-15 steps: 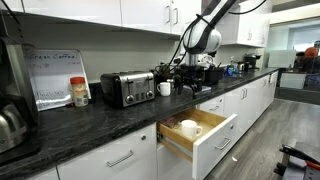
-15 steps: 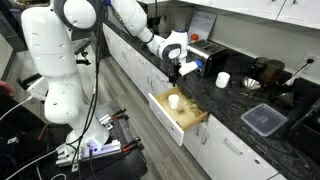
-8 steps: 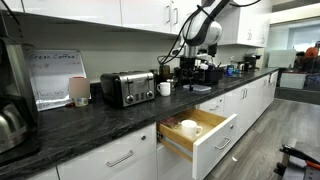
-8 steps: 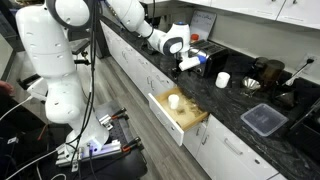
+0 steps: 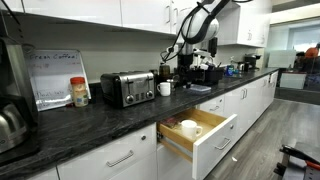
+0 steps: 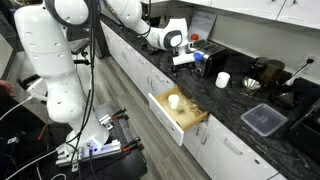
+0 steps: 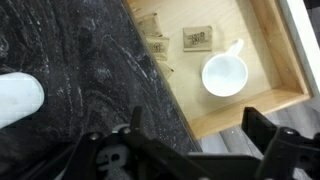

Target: Open the first drawer from the right and then put a mug from the counter in it

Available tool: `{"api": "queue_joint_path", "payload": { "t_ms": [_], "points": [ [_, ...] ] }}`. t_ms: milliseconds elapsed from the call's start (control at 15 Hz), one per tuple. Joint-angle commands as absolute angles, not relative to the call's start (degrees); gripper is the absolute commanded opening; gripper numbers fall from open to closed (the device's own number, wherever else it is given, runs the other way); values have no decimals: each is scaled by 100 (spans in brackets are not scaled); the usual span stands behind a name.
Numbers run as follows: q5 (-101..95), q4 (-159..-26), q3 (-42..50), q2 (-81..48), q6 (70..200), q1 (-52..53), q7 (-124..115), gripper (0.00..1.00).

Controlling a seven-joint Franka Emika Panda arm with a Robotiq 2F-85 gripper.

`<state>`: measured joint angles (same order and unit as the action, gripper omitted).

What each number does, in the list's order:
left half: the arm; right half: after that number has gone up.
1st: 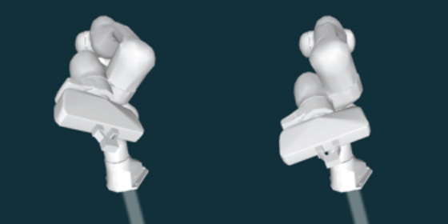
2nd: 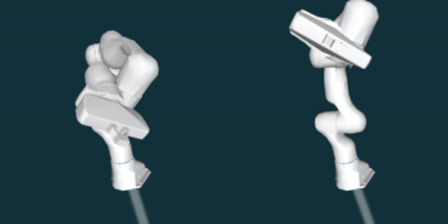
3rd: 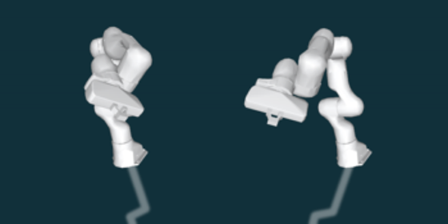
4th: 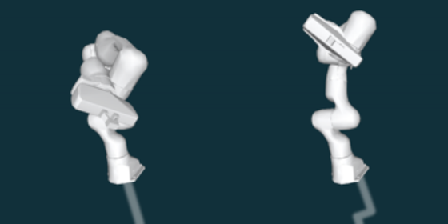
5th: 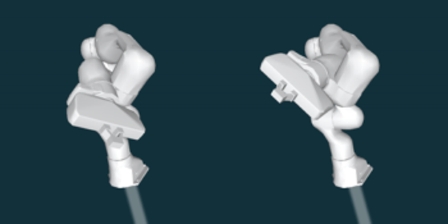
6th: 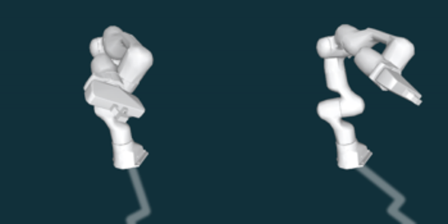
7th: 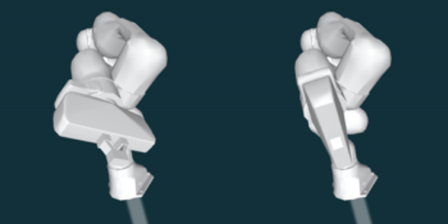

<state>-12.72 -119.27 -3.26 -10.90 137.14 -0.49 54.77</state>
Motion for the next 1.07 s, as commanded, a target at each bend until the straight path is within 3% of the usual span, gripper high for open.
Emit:
{"api": "queue_joint_path", "payload": {
  "t_ms": [0,600,1000],
  "points": [
    [-1155,-11756,-395,-1162,13172,124,4873,100],
    [-577,-11797,-577,-1098,12163,218,4633,100],
    [-645,-11864,-566,-1100,12279,224,4628,100]
  ]
}}
